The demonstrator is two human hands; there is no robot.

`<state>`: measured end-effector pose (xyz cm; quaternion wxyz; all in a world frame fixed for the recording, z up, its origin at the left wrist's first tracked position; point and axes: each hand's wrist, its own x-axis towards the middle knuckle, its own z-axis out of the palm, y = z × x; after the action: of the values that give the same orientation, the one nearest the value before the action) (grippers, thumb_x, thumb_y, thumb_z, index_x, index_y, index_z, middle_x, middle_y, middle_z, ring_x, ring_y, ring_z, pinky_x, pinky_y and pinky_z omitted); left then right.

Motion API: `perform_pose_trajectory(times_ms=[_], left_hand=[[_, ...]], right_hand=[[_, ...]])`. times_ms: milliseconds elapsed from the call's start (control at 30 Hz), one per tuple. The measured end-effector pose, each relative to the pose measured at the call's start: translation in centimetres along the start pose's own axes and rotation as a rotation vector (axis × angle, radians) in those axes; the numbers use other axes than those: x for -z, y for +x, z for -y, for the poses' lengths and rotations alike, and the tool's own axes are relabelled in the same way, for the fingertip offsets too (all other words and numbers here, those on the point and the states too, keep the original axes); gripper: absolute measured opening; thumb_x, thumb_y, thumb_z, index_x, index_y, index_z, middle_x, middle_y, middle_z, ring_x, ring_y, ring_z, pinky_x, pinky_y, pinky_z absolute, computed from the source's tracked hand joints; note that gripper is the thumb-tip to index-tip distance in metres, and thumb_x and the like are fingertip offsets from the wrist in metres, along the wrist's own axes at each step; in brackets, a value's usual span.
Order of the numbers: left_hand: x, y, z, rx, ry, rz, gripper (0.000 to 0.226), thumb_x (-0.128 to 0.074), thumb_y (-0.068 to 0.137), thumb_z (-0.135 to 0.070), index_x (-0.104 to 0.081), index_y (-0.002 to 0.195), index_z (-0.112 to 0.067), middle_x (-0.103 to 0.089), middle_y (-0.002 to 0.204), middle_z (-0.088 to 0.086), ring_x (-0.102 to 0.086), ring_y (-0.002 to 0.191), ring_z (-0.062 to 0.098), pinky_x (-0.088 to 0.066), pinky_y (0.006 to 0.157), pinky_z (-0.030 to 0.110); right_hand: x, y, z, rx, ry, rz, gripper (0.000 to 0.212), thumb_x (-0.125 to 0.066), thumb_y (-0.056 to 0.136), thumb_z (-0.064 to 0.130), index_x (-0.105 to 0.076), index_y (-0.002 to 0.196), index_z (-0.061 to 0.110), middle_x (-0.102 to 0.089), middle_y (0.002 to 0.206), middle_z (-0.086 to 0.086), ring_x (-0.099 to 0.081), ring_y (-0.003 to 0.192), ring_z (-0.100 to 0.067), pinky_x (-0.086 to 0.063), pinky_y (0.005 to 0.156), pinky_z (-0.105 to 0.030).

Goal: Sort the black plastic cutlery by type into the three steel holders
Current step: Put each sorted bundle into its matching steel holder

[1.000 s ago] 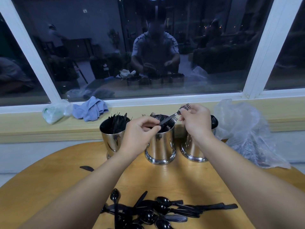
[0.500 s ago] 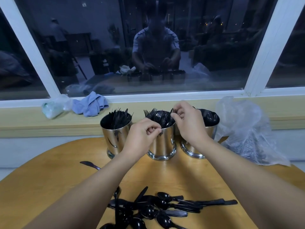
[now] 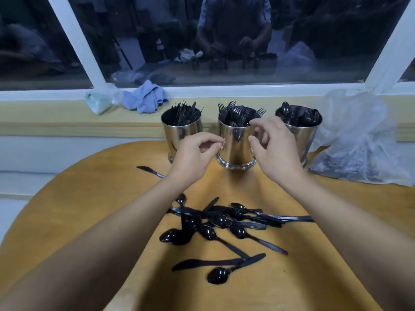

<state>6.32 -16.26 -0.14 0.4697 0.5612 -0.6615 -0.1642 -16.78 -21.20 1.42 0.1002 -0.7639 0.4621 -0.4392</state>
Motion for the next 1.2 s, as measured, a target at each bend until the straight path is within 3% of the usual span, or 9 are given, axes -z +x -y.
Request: perform_pose_trajectory(times_ms=[167, 267, 367, 500, 667, 767, 900, 1000, 1200], left_hand=[[4.1, -9.1, 2.0, 0.27, -0.072, -0.05, 0.012, -0.077, 0.106, -0.021, -0.087, 0.104, -0.026, -0.08, 0.087, -0.006, -0.071, 0.08, 0.018, -0.057, 0.072, 0.034], [6.0, -14.6, 3.0, 0.363, -0.05, -0.121, 0.012, -0.077, 0.106, -0.021, -0.087, 0.104, -0.027, -0.082, 0.087, -0.013, -0.071, 0.077, 0.002, -0.054, 0.072, 0.021], [7.2, -17.8, 4.7, 0.438, -0.048, -0.18, 0.012, -0.076, 0.107, -0.021, -0.087, 0.106, -0.027, -0.083, 0.096, -0.017, -0.077, 0.091, 0.003, -0.061, 0.086, 0.027], [8.2, -19.5, 6.2, 0.498, -0.054, -0.208, 0.014, -0.073, 0.109, -0.024, -0.085, 0.108, -0.029, -0.083, 0.095, -0.018, -0.078, 0.091, 0.003, -0.064, 0.089, 0.038], [7.5, -20.1, 7.4, 0.499, -0.066, -0.214, 0.018, -0.07, 0.111, -0.026, -0.083, 0.102, -0.033, -0.08, 0.085, -0.014, -0.074, 0.077, 0.006, -0.06, 0.075, 0.038], [7.4, -20.0, 8.4, 0.502, -0.047, -0.217, 0.019, -0.069, 0.11, -0.029, -0.082, 0.098, -0.035, -0.076, 0.079, -0.005, -0.07, 0.073, 0.021, -0.056, 0.067, 0.043], [7.4, -20.1, 8.9, 0.505, -0.1, -0.249, 0.019, -0.07, 0.109, -0.024, -0.083, 0.099, -0.034, -0.079, 0.088, -0.011, -0.075, 0.08, 0.013, -0.061, 0.075, 0.042], [7.3, -19.8, 9.0, 0.518, -0.075, -0.262, 0.019, -0.072, 0.108, -0.024, -0.082, 0.096, -0.034, -0.079, 0.088, -0.014, -0.075, 0.083, 0.009, -0.061, 0.078, 0.036], [8.0, -20.1, 7.6, 0.517, -0.034, -0.22, 0.015, -0.071, 0.109, -0.029, -0.082, 0.1, -0.035, -0.079, 0.086, -0.018, -0.075, 0.082, 0.004, -0.064, 0.077, 0.037]], right_hand=[[-1.4, -7.2, 3.8, -0.032, 0.07, 0.294, 0.019, -0.076, 0.101, 0.026, -0.076, 0.12, 0.028, -0.063, 0.105, 0.018, -0.06, 0.08, -0.008, -0.05, 0.081, -0.019], [-3.7, -10.1, 5.7, -0.014, 0.035, 0.456, 0.024, -0.076, 0.1, 0.036, -0.078, 0.122, 0.025, -0.062, 0.105, 0.018, -0.058, 0.081, -0.005, -0.053, 0.085, -0.024], [-6.9, -10.3, 7.4, -0.01, -0.008, 0.512, 0.03, -0.075, 0.101, 0.04, -0.077, 0.126, 0.023, -0.063, 0.105, 0.015, -0.055, 0.086, -0.001, -0.055, 0.092, -0.029], [-12.4, -7.9, 9.5, -0.028, -0.064, 0.542, 0.042, -0.073, 0.102, 0.042, -0.073, 0.136, 0.018, -0.069, 0.123, 0.002, -0.064, 0.101, -0.01, -0.057, 0.095, -0.033], [-19.2, -4.7, 11.6, -0.014, -0.194, 0.569, 0.044, -0.071, 0.104, 0.042, -0.072, 0.14, 0.017, -0.064, 0.136, -0.006, -0.065, 0.121, -0.025, -0.058, 0.101, -0.043], [-22.6, -3.5, 12.0, -0.012, -0.305, 0.59, 0.036, -0.071, 0.105, 0.042, -0.077, 0.129, 0.016, -0.061, 0.135, -0.007, -0.066, 0.119, -0.029, -0.059, 0.097, -0.045], [-24.7, -3.5, 11.2, -0.035, -0.337, 0.522, 0.013, -0.072, 0.104, 0.026, -0.082, 0.099, 0.018, -0.07, 0.11, -0.004, -0.07, 0.095, -0.026, -0.063, 0.081, -0.044], [-24.4, -3.6, 10.4, -0.093, -0.351, 0.538, 0.02, -0.071, 0.1, 0.013, -0.076, 0.082, 0.019, -0.072, 0.088, -0.002, -0.07, 0.079, -0.025, -0.065, 0.073, -0.043], [-19.5, -4.2, 9.2, -0.14, -0.368, 0.734, 0.017, -0.064, 0.107, 0.021, -0.074, 0.096, 0.013, -0.073, 0.098, -0.006, -0.069, 0.088, -0.025, -0.062, 0.079, -0.042]])
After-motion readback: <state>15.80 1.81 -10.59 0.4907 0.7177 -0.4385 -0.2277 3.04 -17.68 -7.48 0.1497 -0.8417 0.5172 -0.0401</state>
